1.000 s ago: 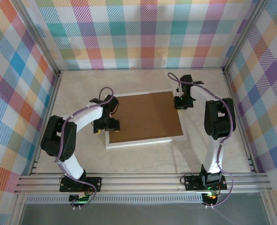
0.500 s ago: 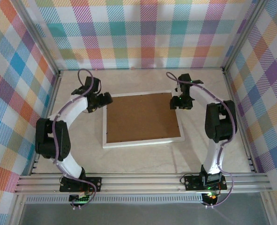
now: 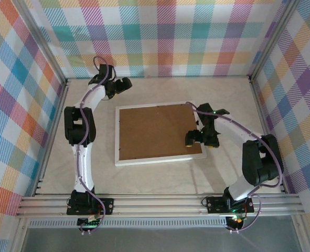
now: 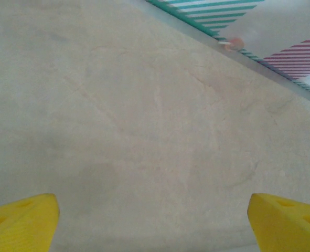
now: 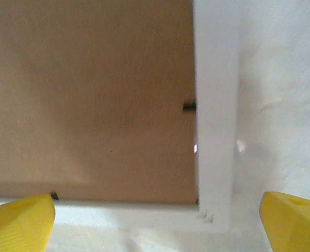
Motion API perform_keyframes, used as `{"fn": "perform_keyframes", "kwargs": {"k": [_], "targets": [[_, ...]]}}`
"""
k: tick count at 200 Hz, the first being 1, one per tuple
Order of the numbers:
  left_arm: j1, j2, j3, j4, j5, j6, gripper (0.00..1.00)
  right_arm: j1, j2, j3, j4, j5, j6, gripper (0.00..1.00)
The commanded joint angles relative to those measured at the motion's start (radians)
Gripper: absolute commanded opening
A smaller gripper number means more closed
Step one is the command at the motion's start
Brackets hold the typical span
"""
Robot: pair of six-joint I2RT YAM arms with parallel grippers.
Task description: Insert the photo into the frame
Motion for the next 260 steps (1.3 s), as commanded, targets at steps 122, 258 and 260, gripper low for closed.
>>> {"fn": "perform_keyframes", "kwargs": {"k": [122, 258, 260], "targets": [[0.004, 0.117, -0.005, -0.082, 0.214, 0.024, 0.93, 0.156, -0.070, -0.267, 0.377, -0.230, 0.493, 0.99], [-0.033, -0.187, -0.552, 0.125, 0.291, -0.110, 0.92, 0.088, 0.114, 0.057, 0.461, 0.089, 0.355, 0.99], [-0.037, -0.191, -0.557, 0.128, 0.291, -0.113, 0.92, 0.085, 0.120, 0.062, 0.463, 0.088, 0.357, 0.99]]}}
